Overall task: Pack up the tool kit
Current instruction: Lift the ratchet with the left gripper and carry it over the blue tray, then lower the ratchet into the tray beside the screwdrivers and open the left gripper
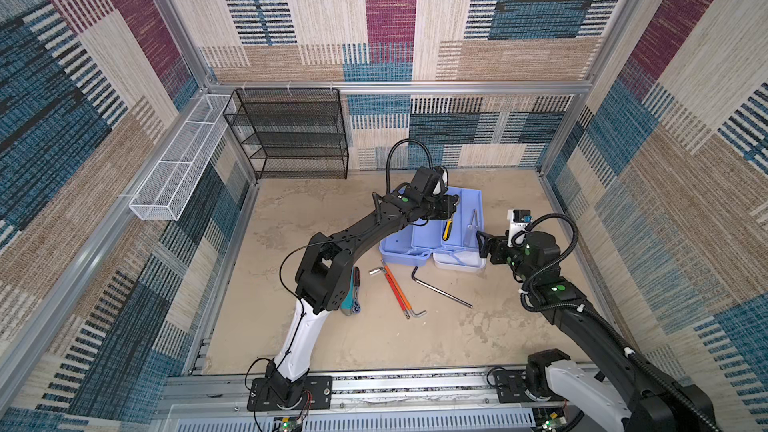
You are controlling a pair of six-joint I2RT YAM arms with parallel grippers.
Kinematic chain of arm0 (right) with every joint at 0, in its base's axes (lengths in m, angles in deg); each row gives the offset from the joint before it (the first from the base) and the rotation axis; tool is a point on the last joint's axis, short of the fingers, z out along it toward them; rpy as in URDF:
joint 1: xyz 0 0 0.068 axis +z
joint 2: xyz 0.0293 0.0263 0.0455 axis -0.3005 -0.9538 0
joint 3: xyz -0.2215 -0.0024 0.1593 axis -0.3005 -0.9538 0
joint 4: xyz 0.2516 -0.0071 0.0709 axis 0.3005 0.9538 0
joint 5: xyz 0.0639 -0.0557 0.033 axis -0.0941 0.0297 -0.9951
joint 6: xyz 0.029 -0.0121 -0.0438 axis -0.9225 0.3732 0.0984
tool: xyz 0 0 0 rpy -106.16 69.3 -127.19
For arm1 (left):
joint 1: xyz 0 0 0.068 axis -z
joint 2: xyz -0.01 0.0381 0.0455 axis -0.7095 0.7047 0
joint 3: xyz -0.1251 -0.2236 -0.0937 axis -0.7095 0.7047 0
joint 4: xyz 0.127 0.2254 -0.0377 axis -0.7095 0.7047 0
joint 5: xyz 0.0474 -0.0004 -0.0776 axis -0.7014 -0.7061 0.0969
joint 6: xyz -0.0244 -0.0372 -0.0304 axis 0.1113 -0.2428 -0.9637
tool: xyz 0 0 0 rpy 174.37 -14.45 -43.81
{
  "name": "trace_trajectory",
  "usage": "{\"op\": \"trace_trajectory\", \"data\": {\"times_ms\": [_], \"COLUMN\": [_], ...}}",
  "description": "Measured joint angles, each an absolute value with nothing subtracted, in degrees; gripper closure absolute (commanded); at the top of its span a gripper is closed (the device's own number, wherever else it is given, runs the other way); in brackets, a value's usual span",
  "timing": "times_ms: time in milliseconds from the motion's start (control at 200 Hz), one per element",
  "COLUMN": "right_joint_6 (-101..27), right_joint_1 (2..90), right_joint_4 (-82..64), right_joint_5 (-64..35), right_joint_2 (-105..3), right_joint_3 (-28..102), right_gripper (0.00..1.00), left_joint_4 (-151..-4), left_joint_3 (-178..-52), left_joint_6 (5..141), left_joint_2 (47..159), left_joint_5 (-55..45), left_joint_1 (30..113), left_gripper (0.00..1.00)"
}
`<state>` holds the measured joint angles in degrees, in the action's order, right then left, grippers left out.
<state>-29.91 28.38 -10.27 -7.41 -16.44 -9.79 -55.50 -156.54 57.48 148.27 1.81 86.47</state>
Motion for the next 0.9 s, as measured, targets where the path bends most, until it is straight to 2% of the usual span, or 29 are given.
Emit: {"op": "trace_trajectory", "data": {"times_ms": [275, 626, 902], "right_joint_6": [-29.9, -29.7, -29.7], "right_joint_1": [28.3, 28.3, 28.3], "right_joint_4": [-10.2, -9.7, -9.2], "right_joint_5": [-7.4, -7.5, -7.5], "right_joint_2": [-16.7, -17.2, -17.9], "right_joint_3": [-9.7, -8.5, -8.0], "right_gripper": [0.06, 0.07, 0.07], "left_joint_4": [-52.5, -51.2, -50.8], "left_joint_3": [-159.1, -159.3, -158.6], "left_joint_6": [56.1, 55.3, 55.3], "left_joint_2": [150.7, 150.7, 149.4], "left_joint_5": [-0.8, -2.9, -3.8], "left_joint_1": [86.4, 86.4, 86.2], "left_gripper": [1.0, 0.68, 0.64]}}
